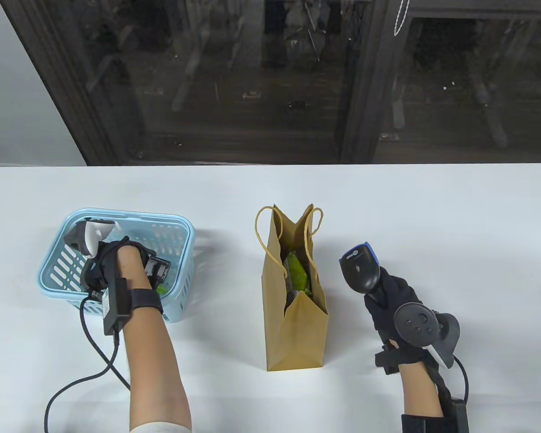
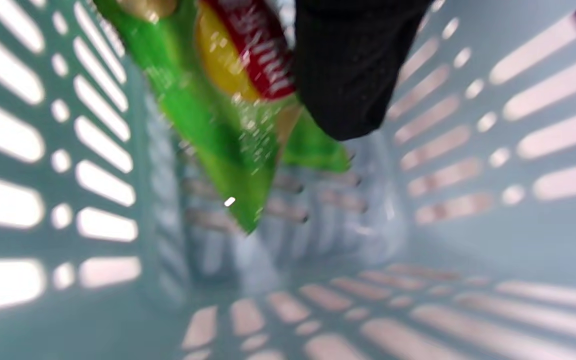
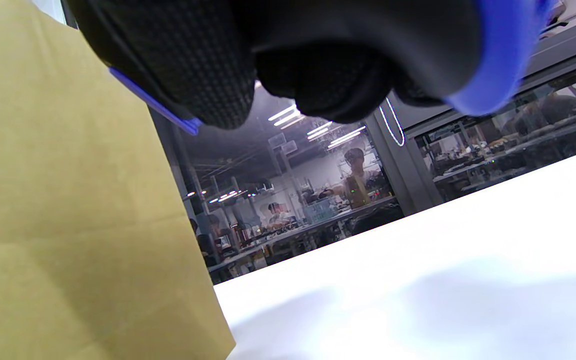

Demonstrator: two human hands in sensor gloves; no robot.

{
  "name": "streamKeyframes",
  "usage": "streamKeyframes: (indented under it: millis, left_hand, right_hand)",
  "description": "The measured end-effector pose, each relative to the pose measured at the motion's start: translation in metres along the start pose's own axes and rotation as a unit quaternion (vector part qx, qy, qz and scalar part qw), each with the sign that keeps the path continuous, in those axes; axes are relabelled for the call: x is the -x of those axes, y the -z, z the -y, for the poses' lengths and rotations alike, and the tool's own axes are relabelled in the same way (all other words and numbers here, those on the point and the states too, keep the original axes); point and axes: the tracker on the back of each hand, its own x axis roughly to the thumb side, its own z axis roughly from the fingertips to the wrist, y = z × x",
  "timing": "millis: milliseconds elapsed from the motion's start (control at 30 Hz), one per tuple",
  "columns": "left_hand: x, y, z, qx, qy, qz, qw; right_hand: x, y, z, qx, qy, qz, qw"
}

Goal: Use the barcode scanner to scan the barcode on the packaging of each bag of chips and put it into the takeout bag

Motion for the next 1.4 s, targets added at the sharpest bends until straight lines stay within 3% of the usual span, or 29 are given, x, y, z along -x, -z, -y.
streamKeyframes:
  millis: [67, 500, 633, 1000, 1100, 1400]
  left_hand:
    - [0.001, 0.006, 0.005, 0.025, 0.009, -0.012, 1.0]
    - [0.0, 0.009, 0.008, 0.023, 0.035, -0.046, 0.998]
    - [-0.002, 0.008, 0.008, 0.025, 0.035, -0.03, 0.999]
    - [-0.002, -0.023, 0.0, 0.0, 0.029, 0.112, 0.993]
    - [0.0, -0.042, -0.005, -0.006, 0.012, 0.185, 0.983]
    - [0.021, -0.094, -0.018, -0.091, 0.01, 0.292, 0.952]
  right_hand:
    - [0.0, 0.0, 0.0, -0.001, 0.001, 0.0, 1.0]
    - [0.001, 0.001, -0.002, -0.006, 0.007, 0.002, 1.0]
    - [0.0, 0.001, -0.002, -0.008, 0.008, 0.003, 1.0]
    - [0.001, 0.001, -0.003, -0.011, 0.008, 0.002, 1.0]
    - [0.001, 0.001, -0.006, -0.021, 0.011, 0.003, 1.0]
    - [0.007, 0.002, -0.01, -0.043, -0.003, -0.003, 0.999]
